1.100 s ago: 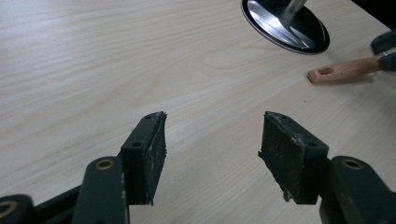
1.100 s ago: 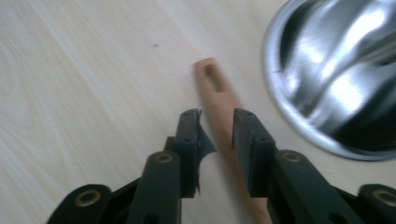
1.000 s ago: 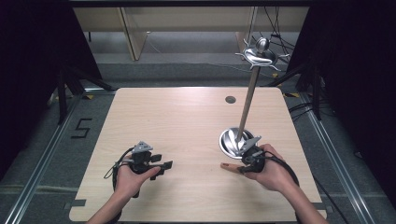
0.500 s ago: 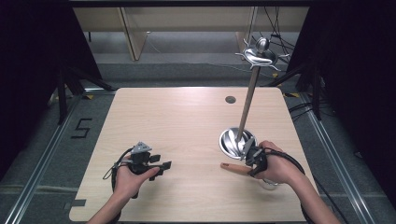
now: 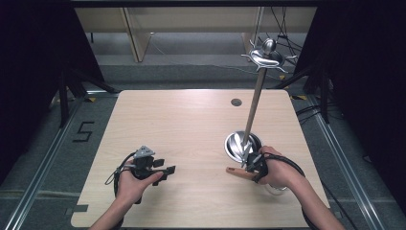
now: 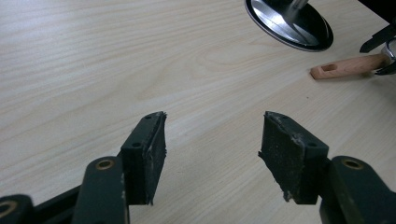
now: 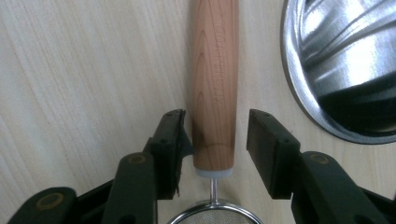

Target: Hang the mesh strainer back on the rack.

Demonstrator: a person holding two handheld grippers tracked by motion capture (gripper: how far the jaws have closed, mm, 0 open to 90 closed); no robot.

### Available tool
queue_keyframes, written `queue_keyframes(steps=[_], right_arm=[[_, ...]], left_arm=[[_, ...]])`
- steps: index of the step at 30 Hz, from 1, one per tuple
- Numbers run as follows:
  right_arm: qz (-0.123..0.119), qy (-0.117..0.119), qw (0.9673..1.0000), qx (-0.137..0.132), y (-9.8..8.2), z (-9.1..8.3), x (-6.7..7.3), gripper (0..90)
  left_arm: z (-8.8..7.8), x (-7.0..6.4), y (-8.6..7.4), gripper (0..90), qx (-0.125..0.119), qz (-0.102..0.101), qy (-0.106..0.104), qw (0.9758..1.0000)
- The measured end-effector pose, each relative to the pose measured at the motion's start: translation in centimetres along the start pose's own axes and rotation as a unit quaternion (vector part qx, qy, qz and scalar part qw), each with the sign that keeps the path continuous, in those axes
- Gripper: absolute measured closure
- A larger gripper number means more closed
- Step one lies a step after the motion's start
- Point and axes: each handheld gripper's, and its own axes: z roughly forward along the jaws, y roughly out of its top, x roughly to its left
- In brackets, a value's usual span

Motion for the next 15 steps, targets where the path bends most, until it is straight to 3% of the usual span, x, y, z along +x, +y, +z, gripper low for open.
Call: queue_keyframes(steps=[15], right_arm=[[-0.012, -0.004, 0.9999, 0.009, 0.48, 0.7, 0.04, 64.4]], left_arm=[[-0.02, 0.05, 0.03, 39.3, 0.006, 0.009, 0.001, 0.9999]])
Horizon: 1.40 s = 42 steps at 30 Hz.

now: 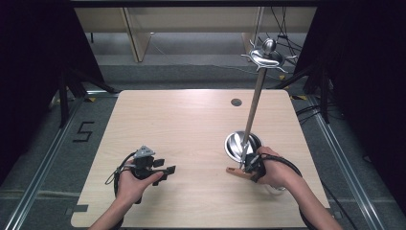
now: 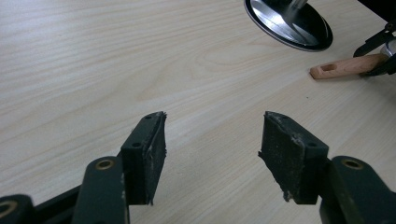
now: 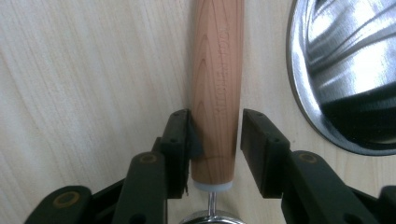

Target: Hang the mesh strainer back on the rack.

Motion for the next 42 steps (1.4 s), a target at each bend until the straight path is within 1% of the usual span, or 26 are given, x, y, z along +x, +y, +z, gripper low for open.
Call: queue_keyframes(steps=[1, 3, 4, 7, 8, 9, 11, 12, 14, 15, 18, 20, 22, 24, 25, 26, 28, 29, 31, 33, 36, 38, 39, 40, 41, 42], right_arm=[[-0.001, -0.001, 1.0, 0.002, 0.0, 0.0, 0.0, 64.9], [-0.002, -0.002, 1.0, 0.003, 0.0, 0.1, 0.1, 66.1], [-0.009, -0.005, 1.0, 0.0, 0.0, 0.1, 0.1, 68.4], [-0.01, -0.01, 0.9999, 0.0, 0.0, 0.1, 0.1, 68.8], [-0.009, -0.008, 0.9999, 0.001, -0.1, 0.1, 0.1, 69.0], [-0.01, -0.012, 0.9999, 0.0, -0.1, 0.0, 0.2, 69.1], [-0.01, -0.011, 0.9999, -0.002, -0.2, 0.1, 0.2, 69.2], [-0.01, -0.017, 0.9998, -0.005, -0.4, 0.1, 0.2, 69.3], [-0.007, -0.016, 0.9998, -0.007, -0.5, 0.1, 0.3, 69.3], [-0.001, -0.024, 0.9996, -0.013, -0.7, -0.1, 0.4, 69.3], [-0.001, -0.026, 0.9994, -0.021, -1.1, -0.3, 0.5, 69.4], [0.009, -0.032, 0.9988, -0.037, -1.6, -0.6, 0.7, 69.4], [0.014, -0.037, 0.9983, -0.042, -1.8, -0.8, 0.8, 69.5], [0.014, -0.044, 0.9974, -0.056, -2.3, -1.1, 0.8, 69.5], [0.018, -0.047, 0.9968, -0.062, -2.6, -1.2, 0.8, 69.5], [0.029, -0.047, 0.9956, -0.077, -3.1, -1.6, 1.0, 69.5], [0.035, -0.046, 0.995, -0.081, -3.4, -1.7, 1.0, 69.5], [0.044, -0.051, 0.9935, -0.092, -4.0, -2.1, 1.0, 69.6], [0.046, -0.054, 0.9928, -0.097, -4.2, -2.3, 1.0, 69.6], [0.05, -0.052, 0.9912, -0.11, -4.7, -2.6, 0.9, 69.6], [0.064, -0.06, 0.9876, -0.13, -5.2, -2.8, 1.1, 69.6], [0.075, -0.068, 0.9839, -0.147, -5.6, -3.0, 1.1, 69.7], [0.096, -0.057, 0.9812, -0.157, -5.9, -3.3, 1.3, 69.7], [0.105, -0.065, 0.9783, -0.166, -6.0, -3.4, 1.4, 69.7], [0.105, -0.065, 0.9783, -0.166, -6.0, -3.4, 1.4, 69.7], [0.112, -0.077, 0.9739, -0.182, -6.3, -3.6, 1.4, 69.7]], left_arm=[[0.1, -0.1, 0.0, 39.3, -0.002, -0.003, 0.0, 1.0], [0.0, -0.1, 0.0, 39.3, 0.001, 0.0, -0.002, 1.0], [0.0, -0.1, 0.0, 39.3, 0.003, 0.0, -0.004, 1.0], [0.0, -0.1, 0.0, 39.3, 0.003, 0.0, -0.002, 1.0], [0.0, -0.1, 0.0, 39.3, -0.002, -0.002, -0.003, 1.0], [-0.1, 0.0, 0.0, 39.3, 0.001, 0.001, -0.001, 1.0], [-0.1, 0.0, 0.0, 39.3, -0.001, 0.001, -0.002, 1.0], [0.0, -0.1, 0.0, 39.3, -0.009, -0.007, -0.002, 0.9999], [-0.1, -0.1, 0.0, 39.3, -0.01, -0.007, -0.002, 0.9999], [-0.1, -0.1, 0.0, 39.3, -0.011, -0.008, -0.002, 0.9999], [-0.1, -0.1, 0.0, 39.3, -0.012, -0.009, -0.001, 0.9999], [-0.1, -0.2, 0.0, 39.3, -0.013, -0.009, -0.003, 0.9999], [-0.2, -0.2, 0.0, 39.3, -0.013, -0.01, -0.003, 0.9999], [-0.3, 0.0, 0.0, 39.3, -0.007, 0.002, -0.002, 1.0], [-0.3, -0.2, 0.0, 39.3, -0.014, -0.008, -0.002, 0.9999], [-0.3, -0.1, 0.0, 39.3, -0.014, -0.007, -0.001, 0.9999], [-0.3, -0.1, 0.0, 39.3, -0.014, -0.008, -0.001, 0.9999], [-0.2, -0.1, -0.1, 39.3, -0.014, -0.01, -0.002, 0.9998], [-0.2, -0.1, 0.0, 39.3, -0.012, -0.007, -0.001, 0.9999], [-0.2, -0.1, 0.0, 39.3, -0.013, -0.008, 0.0, 0.9999], [-0.3, -0.1, 0.0, 39.3, -0.013, -0.008, 0.001, 0.9999], [-0.3, -0.1, -0.1, 39.3, -0.014, -0.008, 0.0, 0.9999], [-0.3, -0.1, -0.1, 39.3, -0.016, -0.009, -0.001, 0.9998], [-0.3, -0.1, -0.1, 39.3, -0.015, -0.01, 0.0, 0.9998], [-0.3, -0.1, -0.1, 39.3, -0.015, -0.01, 0.0, 0.9998], [-0.2, -0.1, -0.1, 39.3, -0.014, -0.01, -0.002, 0.9999]])
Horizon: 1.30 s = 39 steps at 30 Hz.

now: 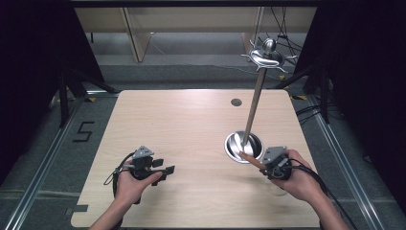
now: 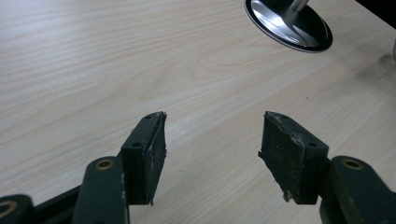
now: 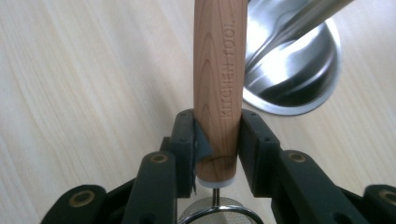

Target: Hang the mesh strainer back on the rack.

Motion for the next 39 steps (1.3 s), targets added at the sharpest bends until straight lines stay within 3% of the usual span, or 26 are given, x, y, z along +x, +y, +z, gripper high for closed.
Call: queue_keyframes(steps=[1, 3, 4, 5, 6, 7, 8, 9, 10, 14, 15, 17, 19, 21, 23, 28, 29, 30, 35, 36, 37, 38, 39], right_arm=[[0.017, -0.014, 0.9998, 0.0, -0.1, -0.3, 0.1, 69.7], [0.012, -0.018, 0.9997, -0.012, -0.2, -0.4, -0.1, 69.7], [0.024, -0.015, 0.9994, -0.02, -0.4, -0.6, -0.1, 69.7], [-0.006, -0.023, 0.999, -0.039, -0.5, -0.5, -0.5, 69.7], [0.015, -0.027, 0.9981, -0.054, -0.7, -0.8, -0.5, 69.8], [0.015, -0.027, 0.9981, -0.054, -0.7, -0.8, -0.5, 69.8], [0.047, -0.021, 0.9971, -0.055, -0.9, -1.2, -0.3, 69.7], [0.041, -0.021, 0.9965, -0.07, -1.0, -1.2, -0.6, 69.8], [0.063, -0.031, 0.9943, -0.08, -1.3, -1.5, -0.6, 69.8], [0.084, -0.03, 0.9915, -0.095, -1.6, -1.7, -0.7, 69.8], [0.099, -0.035, 0.9888, -0.106, -1.8, -1.8, -0.8, 69.8], [0.095, -0.033, 0.9887, -0.111, -1.8, -1.9, -1.0, 69.9], [0.115, -0.033, 0.9847, -0.127, -2.1, -2.0, -1.1, 69.9], [0.116, -0.033, 0.9843, -0.129, -2.1, -2.1, -1.1, 69.8], [0.138, -0.034, 0.9794, -0.144, -2.3, -2.2, -1.1, 69.8], [0.142, -0.046, 0.976, -0.159, -2.5, -2.3, -1.2, 69.8], [0.158, -0.044, 0.9722, -0.166, -2.5, -2.4, -1.0, 69.8], [0.158, -0.044, 0.9722, -0.166, -2.5, -2.4, -1.0, 69.8], [0.176, -0.052, 0.9649, -0.188, -2.7, -2.7, -1.1, 69.8], [0.176, -0.052, 0.9649, -0.188, -2.7, -2.7, -1.1, 69.8], [0.184, -0.055, 0.9616, -0.196, -2.8, -2.9, -1.1, 69.8], [0.184, -0.055, 0.9616, -0.196, -2.8, -2.9, -1.1, 69.8], [0.192, -0.055, 0.9593, -0.2, -2.8, -3.0, -1.0, 69.9]], left_arm=[[0.0, 0.0, 0.0, 39.3, 0.001, 0.002, 0.0, 1.0], [0.0, 0.0, 0.0, 39.3, 0.001, 0.002, 0.0, 1.0], [0.0, 0.0, 0.0, 39.3, 0.001, 0.002, 0.001, 1.0], [0.0, 0.0, 0.0, 39.3, 0.001, 0.002, 0.001, 1.0], [0.0, 0.0, 0.0, 39.3, 0.0, 0.001, 0.001, 1.0], [0.0, 0.0, 0.0, 39.3, 0.001, 0.002, 0.002, 1.0], [0.0, 0.0, 0.0, 39.3, -0.001, 0.001, 0.001, 1.0], [0.0, 0.0, 0.0, 39.3, 0.001, 0.002, 0.002, 1.0], [0.0, 0.0, 0.0, 39.4, 0.0, 0.002, 0.001, 1.0], [0.0, 0.0, 0.0, 39.3, 0.0, 0.003, 0.001, 1.0], [0.0, 0.0, 0.0, 39.3, 0.0, 0.003, 0.001, 1.0], [0.0, 0.0, 0.0, 39.3, 0.0, 0.003, 0.001, 1.0], [0.0, 0.1, 0.1, 39.4, 0.0, 0.003, 0.001, 1.0], [0.0, 0.1, 0.1, 39.3, 0.0, 0.003, 0.001, 1.0], [0.0, 0.1, 0.1, 39.4, 0.001, 0.003, 0.001, 1.0], [-0.1, 0.1, 0.1, 39.4, 0.0, 0.003, 0.001, 1.0], [-0.1, 0.1, 0.1, 39.4, 0.0, 0.003, 0.0, 1.0], [-0.1, 0.1, 0.1, 39.4, 0.0, 0.003, 0.001, 1.0], [-0.1, 0.1, 0.1, 39.3, 0.0, 0.003, 0.0, 1.0], [-0.1, 0.1, 0.1, 39.4, 0.0, 0.003, 0.0, 1.0], [-0.1, 0.1, 0.1, 39.4, 0.0, 0.003, 0.001, 1.0], [-0.1, 0.1, 0.1, 39.4, 0.0, 0.003, 0.001, 1.0], [-0.1, 0.1, 0.1, 39.4, 0.0, 0.003, 0.001, 1.0]])
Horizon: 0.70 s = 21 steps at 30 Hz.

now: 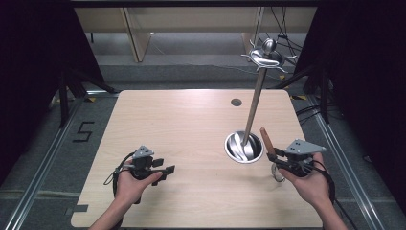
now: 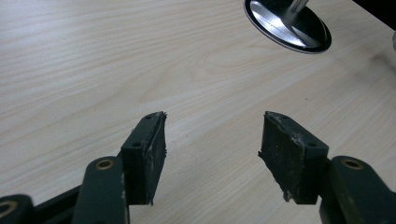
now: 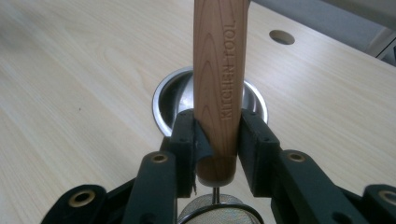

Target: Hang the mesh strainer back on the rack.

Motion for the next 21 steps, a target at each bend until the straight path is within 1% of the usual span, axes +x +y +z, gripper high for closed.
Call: queue_keyframes(steps=[1, 2, 3, 4, 7, 10, 11, 12, 13, 14, 18, 20, 21], right_arm=[[-0.014, -0.002, 0.9998, -0.01, 0.08, -0.06, -0.36, 69.8], [0.008, 0.001, 0.9999, -0.008, 0.06, -0.21, -0.09, 69.9], [0.011, 0.002, 0.9999, -0.012, 0.09, -0.28, -0.21, 69.8], [0.024, 0.002, 0.9995, -0.021, 0.11, -0.38, -0.15, 69.8], [0.022, 0.005, 0.9994, -0.026, 0.16, -0.42, -0.31, 69.8], [0.021, 0.001, 0.9994, -0.028, 0.28, -0.56, -0.44, 69.8], [0.013, -0.007, 0.9988, -0.046, 0.37, -0.55, -0.59, 69.8], [0.013, -0.007, 0.9988, -0.046, 0.37, -0.55, -0.59, 69.8], [0.014, -0.005, 0.9989, -0.044, 0.41, -0.6, -0.59, 69.8], [0.037, -0.003, 0.9985, -0.04, 0.44, -0.78, -0.29, 69.8], [0.037, -0.008, 0.9981, -0.05, 0.54, -0.88, -0.34, 69.9], [0.041, -0.007, 0.9977, -0.054, 0.63, -0.99, -0.49, 69.9], [0.041, -0.007, 0.9977, -0.054, 0.63, -0.99, -0.49, 69.9]], left_arm=[[0.01, 0.01, 0.0, 39.4, 0.0, 0.001, 0.0, 1.0], [0.03, 0.01, -0.01, 39.4, 0.0, 0.0, 0.0, 1.0], [0.04, 0.0, -0.01, 39.3, 0.0, 0.001, 0.0, 1.0], [0.07, -0.01, -0.01, 39.3, 0.0, 0.001, -0.001, 1.0], [0.08, -0.02, -0.01, 39.3, 0.0, 0.001, -0.001, 1.0], [0.07, 0.0, -0.01, 39.4, 0.0, 0.0, -0.001, 1.0], [0.09, -0.02, -0.01, 39.4, -0.002, -0.001, -0.001, 1.0], [0.09, -0.01, 0.0, 39.4, -0.002, -0.001, -0.001, 1.0], [0.07, 0.03, 0.0, 39.4, 0.0, 0.001, 0.0, 1.0], [0.08, 0.03, -0.01, 39.4, 0.0, 0.001, 0.0, 1.0], [0.08, 0.03, 0.0, 39.4, 0.001, 0.001, -0.001, 1.0], [0.06, 0.06, 0.02, 39.4, 0.002, 0.002, -0.001, 1.0], [-0.03, 0.19, 0.06, 39.4, 0.01, 0.009, -0.001, 0.9999]])
